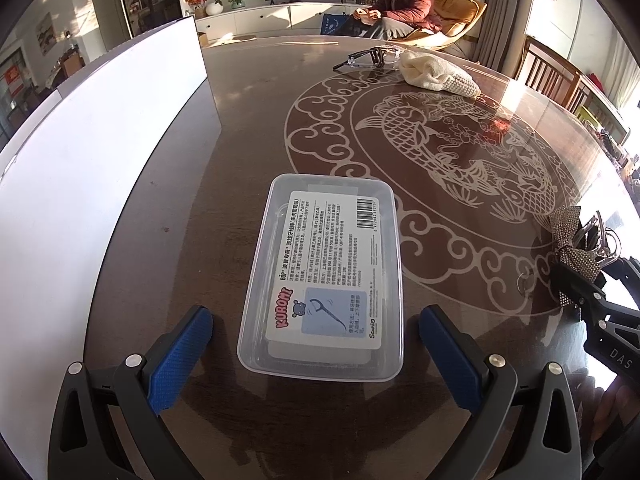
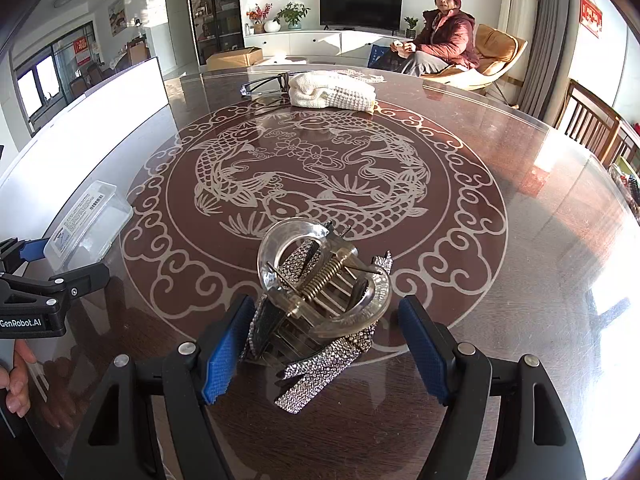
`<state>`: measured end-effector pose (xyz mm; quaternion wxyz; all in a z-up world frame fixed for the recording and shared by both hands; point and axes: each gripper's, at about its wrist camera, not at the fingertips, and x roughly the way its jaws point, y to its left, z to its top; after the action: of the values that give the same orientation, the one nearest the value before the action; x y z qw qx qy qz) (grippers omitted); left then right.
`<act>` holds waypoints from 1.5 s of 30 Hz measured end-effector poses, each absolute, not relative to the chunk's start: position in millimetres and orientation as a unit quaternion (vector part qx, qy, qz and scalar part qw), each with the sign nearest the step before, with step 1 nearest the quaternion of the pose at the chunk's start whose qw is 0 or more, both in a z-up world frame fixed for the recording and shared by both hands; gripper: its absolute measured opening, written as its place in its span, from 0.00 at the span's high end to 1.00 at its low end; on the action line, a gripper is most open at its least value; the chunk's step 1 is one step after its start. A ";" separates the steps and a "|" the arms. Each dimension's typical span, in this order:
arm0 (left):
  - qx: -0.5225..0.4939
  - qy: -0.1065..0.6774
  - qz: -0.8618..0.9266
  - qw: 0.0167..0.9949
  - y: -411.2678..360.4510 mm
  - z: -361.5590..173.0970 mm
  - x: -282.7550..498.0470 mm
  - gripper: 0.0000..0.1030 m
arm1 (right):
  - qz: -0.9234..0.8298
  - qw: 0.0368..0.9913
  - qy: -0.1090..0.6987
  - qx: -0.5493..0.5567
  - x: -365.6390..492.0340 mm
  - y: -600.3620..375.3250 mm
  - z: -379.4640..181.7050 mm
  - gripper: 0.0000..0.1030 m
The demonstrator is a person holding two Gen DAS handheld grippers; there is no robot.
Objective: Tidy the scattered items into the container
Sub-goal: 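Hold the clear box and bow clip lifted above the table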
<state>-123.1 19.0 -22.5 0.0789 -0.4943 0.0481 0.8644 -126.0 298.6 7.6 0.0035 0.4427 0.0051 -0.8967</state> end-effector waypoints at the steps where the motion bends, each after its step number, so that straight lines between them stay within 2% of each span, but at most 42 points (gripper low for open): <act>1: -0.494 0.048 0.864 0.079 19.2 -22.4 -123.2 0.00 | -0.897 0.004 0.005 0.443 -125.9 298.9 7.6 0.27; 45: -0.490 0.052 0.866 0.087 19.3 -23.0 -123.7 0.00 | -0.897 0.005 0.003 0.443 -126.3 299.2 7.3 0.27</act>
<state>-123.7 19.3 -23.0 0.0871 -0.4904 0.0521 0.8655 -126.3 299.2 7.3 0.0045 0.4427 0.0034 -0.8967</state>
